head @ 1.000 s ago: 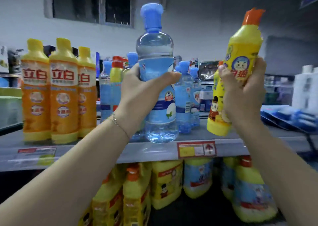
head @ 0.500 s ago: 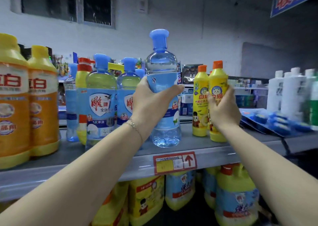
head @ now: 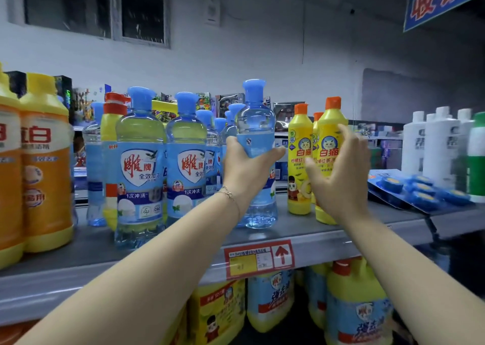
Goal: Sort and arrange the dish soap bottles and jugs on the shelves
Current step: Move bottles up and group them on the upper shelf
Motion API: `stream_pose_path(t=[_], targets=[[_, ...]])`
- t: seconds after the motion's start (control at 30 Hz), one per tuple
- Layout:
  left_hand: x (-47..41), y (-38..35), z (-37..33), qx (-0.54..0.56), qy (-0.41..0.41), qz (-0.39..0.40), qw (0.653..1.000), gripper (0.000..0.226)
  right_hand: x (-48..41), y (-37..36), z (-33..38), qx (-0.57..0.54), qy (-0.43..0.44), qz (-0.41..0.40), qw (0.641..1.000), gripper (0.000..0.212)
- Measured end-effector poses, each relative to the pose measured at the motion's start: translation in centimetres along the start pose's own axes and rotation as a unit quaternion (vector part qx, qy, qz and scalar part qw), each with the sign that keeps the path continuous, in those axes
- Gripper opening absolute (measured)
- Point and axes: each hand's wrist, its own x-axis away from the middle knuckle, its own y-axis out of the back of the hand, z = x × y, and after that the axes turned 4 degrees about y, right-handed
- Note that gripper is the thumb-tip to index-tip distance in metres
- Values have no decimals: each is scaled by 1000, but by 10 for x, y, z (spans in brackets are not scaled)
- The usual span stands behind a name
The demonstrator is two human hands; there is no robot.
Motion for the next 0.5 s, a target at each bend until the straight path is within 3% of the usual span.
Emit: stream_pose_path(t=[0.1,0.2,0.27,0.37,0.5], targets=[[-1,-8,1,9,10,-7,1000,51,6,1,25,-181,102,163,965,65],[3,-11,1,3,27,-10,1000,53,6,-6,33,-250,23,277,928,96],[6,-11,3,-20,38,5,999,57,10,-9,34,-288,-43,309,905,112],[12,-9,-1,-70,34,30,996,66,15,-16,31,-316,-65,310,894,114],[27,3,-16,-233,-81,-6,969,89,20,-22,33,-294,-57,288,910,110]])
